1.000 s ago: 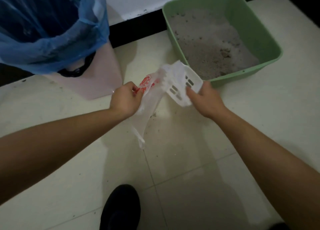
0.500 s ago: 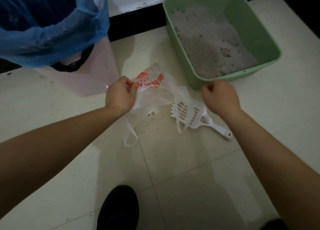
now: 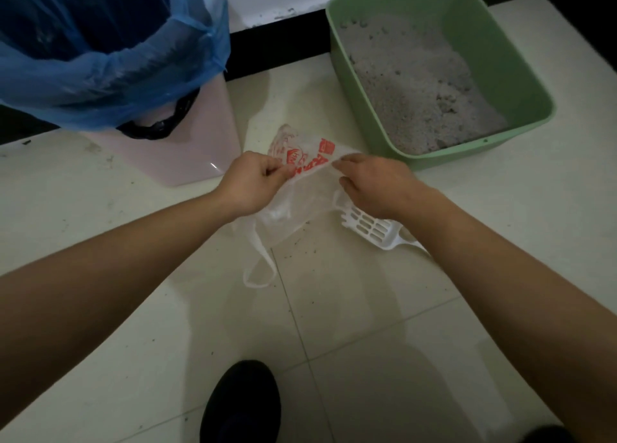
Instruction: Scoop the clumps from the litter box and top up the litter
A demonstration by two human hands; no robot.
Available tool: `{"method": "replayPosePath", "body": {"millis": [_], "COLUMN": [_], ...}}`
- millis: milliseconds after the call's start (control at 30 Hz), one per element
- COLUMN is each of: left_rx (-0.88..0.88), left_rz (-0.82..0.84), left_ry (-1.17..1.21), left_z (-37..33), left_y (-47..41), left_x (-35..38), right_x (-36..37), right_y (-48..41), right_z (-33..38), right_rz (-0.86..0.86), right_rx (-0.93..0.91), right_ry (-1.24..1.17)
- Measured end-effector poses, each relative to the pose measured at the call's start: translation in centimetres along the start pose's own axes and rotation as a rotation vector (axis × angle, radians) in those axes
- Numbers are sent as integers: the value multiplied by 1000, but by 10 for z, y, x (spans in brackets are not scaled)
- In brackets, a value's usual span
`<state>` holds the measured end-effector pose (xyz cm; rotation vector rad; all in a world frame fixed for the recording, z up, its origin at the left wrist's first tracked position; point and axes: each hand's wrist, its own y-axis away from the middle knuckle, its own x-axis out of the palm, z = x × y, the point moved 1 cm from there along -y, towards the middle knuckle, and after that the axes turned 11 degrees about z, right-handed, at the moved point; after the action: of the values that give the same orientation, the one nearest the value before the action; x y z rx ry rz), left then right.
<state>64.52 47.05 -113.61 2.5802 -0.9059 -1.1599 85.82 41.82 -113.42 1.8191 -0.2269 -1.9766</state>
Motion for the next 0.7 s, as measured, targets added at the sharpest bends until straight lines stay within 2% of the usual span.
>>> {"method": "replayPosePath", "body": {"millis": [100,167,200,267,333,400,433,533,600,700], "left_rx": [-39,6,84,364,561,632,628,329,219,75], "left_rz": [-34,-219,-328,-418,-272,-25,60,241,256,200], "left_ry": [-223,-492,-621,-767,-719,-783,-904,-1175,-1239,-1176], "left_z": [-2,-8,-10,-22,-29,-26,-19,-10,-13,-12], "left_y": [-3,1,3,8,10,9,7,-8,-18,-26], "left_x": [-8,-11,-11,-6,5,20,25,20,12,3], "right_x": [0,3,4,4,5,6,6,7,7,2], "right_y": [-3,-5,-5,-6,-8,-10,-11,-14,-14,-10], "right_z": [1,-1,-2,-6,-8,-9,-9,-7,-7,-17], "right_rz": [-42,28,57,85,120,140,143,141,112,28], "right_rx": [8,16,23,35,42,30,22,5,-3,27], "right_ry": [133,156,137,66,-1,-53,-82,-160,-149,-75]}}
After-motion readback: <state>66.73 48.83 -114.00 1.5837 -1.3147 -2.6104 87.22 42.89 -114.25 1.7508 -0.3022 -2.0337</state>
